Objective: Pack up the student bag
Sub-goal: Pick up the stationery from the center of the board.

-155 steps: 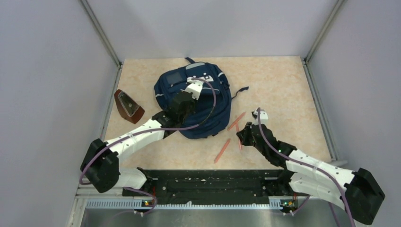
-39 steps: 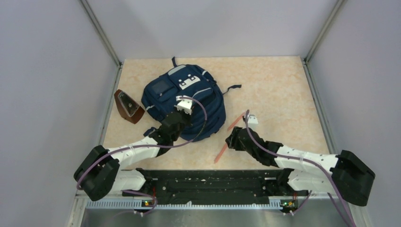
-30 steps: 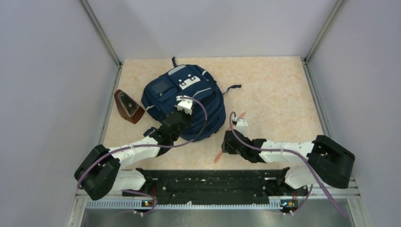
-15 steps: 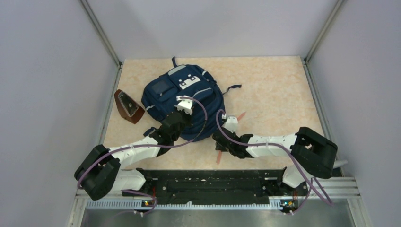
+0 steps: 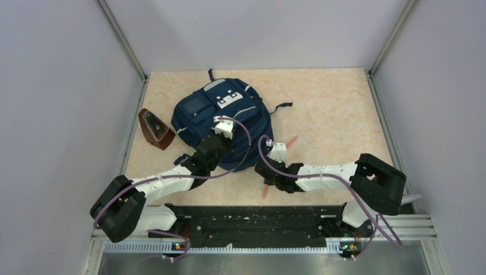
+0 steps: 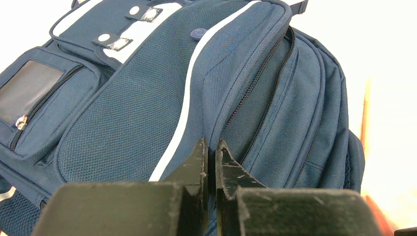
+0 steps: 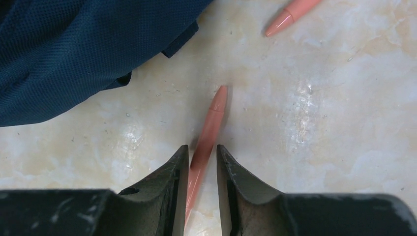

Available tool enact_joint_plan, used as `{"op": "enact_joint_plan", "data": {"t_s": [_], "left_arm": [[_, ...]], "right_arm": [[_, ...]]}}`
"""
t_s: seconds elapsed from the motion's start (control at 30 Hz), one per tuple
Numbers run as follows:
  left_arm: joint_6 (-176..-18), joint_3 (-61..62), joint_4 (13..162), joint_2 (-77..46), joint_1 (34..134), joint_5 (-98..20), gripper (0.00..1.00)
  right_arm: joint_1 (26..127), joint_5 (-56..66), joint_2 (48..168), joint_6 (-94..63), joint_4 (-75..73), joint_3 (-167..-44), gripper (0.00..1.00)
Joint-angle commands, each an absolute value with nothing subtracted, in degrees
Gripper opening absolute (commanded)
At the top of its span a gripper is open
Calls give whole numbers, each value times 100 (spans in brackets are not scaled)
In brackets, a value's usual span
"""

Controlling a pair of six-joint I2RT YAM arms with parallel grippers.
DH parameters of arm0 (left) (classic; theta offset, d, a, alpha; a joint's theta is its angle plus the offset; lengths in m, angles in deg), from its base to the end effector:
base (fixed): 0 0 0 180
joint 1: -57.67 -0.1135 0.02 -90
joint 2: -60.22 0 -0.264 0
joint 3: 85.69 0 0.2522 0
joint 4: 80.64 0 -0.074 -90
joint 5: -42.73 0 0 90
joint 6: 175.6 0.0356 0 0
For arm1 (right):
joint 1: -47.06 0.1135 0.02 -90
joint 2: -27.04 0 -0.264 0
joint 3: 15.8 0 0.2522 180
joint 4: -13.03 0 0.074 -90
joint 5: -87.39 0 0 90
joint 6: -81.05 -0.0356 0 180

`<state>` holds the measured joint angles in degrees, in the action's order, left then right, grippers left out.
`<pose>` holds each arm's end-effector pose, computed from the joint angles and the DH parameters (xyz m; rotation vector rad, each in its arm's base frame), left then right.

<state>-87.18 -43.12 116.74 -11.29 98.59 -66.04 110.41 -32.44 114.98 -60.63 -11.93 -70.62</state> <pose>0.2059 -0.1633 0.2203 0.3673 1.7297 -0.2484 0.1402 0.2398 0.1505 -0.0622 2.4110 0.2361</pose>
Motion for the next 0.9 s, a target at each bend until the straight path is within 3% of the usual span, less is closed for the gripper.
{"op": "enact_joint_plan", "data": {"t_s": [0.0, 0.37, 0.6, 0.87], "left_arm": [[-8711, -4206, 12023, -1035, 9870, -6643, 0], [-8799, -4193, 11935, -863, 9872, -6611, 0], [-8978, -4164, 11841, -684, 9869, -6387, 0], [-8976, -4240, 11961, -627, 9864, -6289, 0]], "right_arm": [[11135, -3214, 11727, -6077, -1678, -7184, 25], [11137, -3550, 11119, -6264, -1707, -6931, 0], [10978, -3648, 10136, -5884, -1969, -7051, 0], [9884, -1814, 9213, -5406, -434, -6761, 0]]}}
